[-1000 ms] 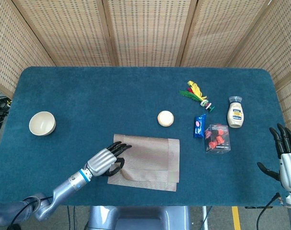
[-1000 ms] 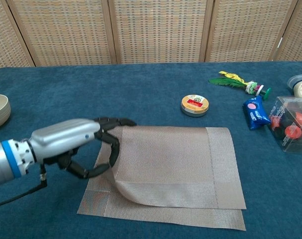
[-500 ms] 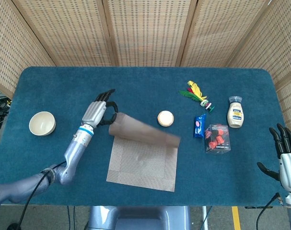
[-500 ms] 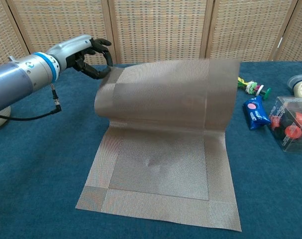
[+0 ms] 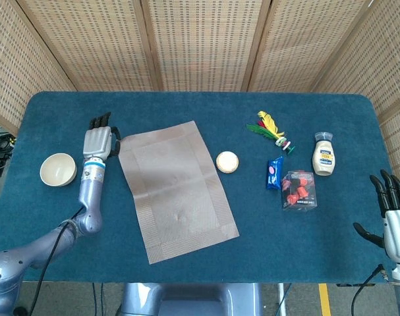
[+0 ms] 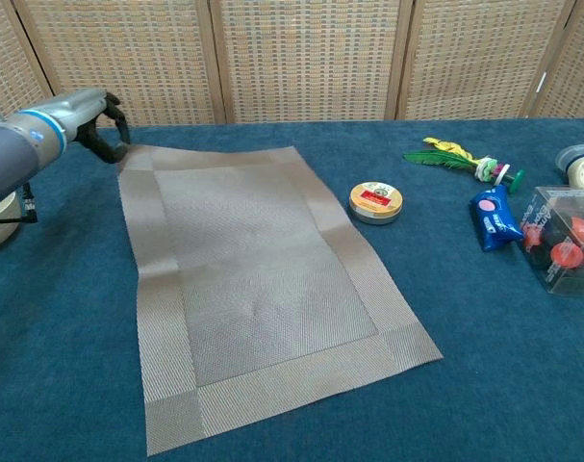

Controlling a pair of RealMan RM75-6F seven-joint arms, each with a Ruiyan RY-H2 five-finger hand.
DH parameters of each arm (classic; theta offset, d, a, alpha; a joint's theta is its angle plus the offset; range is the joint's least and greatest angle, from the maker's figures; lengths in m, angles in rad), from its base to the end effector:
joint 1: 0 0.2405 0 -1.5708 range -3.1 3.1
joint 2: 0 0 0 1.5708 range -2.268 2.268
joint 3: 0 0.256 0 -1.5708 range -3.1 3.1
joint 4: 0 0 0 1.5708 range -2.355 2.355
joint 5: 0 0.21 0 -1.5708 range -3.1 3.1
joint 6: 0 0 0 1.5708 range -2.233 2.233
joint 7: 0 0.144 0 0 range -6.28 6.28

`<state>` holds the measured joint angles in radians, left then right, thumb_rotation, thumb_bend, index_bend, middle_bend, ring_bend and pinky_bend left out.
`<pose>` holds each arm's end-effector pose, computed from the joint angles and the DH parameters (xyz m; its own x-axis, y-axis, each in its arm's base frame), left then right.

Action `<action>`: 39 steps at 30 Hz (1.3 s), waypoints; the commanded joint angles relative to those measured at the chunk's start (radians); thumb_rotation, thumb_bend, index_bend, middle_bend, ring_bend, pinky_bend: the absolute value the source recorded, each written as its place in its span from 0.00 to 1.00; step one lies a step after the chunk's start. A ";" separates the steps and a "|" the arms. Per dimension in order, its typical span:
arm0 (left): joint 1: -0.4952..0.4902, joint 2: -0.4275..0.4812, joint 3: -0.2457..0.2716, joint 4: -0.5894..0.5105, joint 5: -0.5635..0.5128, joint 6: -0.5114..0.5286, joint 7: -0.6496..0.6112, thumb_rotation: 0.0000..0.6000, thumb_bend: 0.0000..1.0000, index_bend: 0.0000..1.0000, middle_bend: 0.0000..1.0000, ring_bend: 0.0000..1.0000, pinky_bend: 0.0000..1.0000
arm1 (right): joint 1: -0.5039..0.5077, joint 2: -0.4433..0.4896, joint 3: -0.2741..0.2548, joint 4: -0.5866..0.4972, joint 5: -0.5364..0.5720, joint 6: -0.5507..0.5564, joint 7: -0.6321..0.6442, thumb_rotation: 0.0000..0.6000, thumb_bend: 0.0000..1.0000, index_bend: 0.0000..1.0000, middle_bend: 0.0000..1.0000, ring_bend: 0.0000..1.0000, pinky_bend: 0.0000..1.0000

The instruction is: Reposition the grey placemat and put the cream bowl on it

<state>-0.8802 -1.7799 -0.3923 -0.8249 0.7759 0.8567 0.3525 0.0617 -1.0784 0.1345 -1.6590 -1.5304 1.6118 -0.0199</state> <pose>-0.2021 0.4577 0.0068 0.3848 0.1234 0.9147 0.9144 0.0840 -0.3960 -0.2902 -0.1880 0.1948 0.3944 0.1982 0.8973 -0.9132 -0.0247 0.4068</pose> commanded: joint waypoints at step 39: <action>0.655 0.690 0.322 -1.103 0.357 0.701 0.105 1.00 0.00 0.00 0.00 0.00 0.00 | 0.460 -0.228 -0.074 0.177 -0.298 -0.498 0.084 1.00 0.00 0.19 0.00 0.00 0.00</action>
<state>-0.2354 -1.0933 -0.0758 -1.9276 1.1257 1.5475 0.4563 0.4915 -1.2719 0.0682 -1.5118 -1.8070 1.1432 0.0455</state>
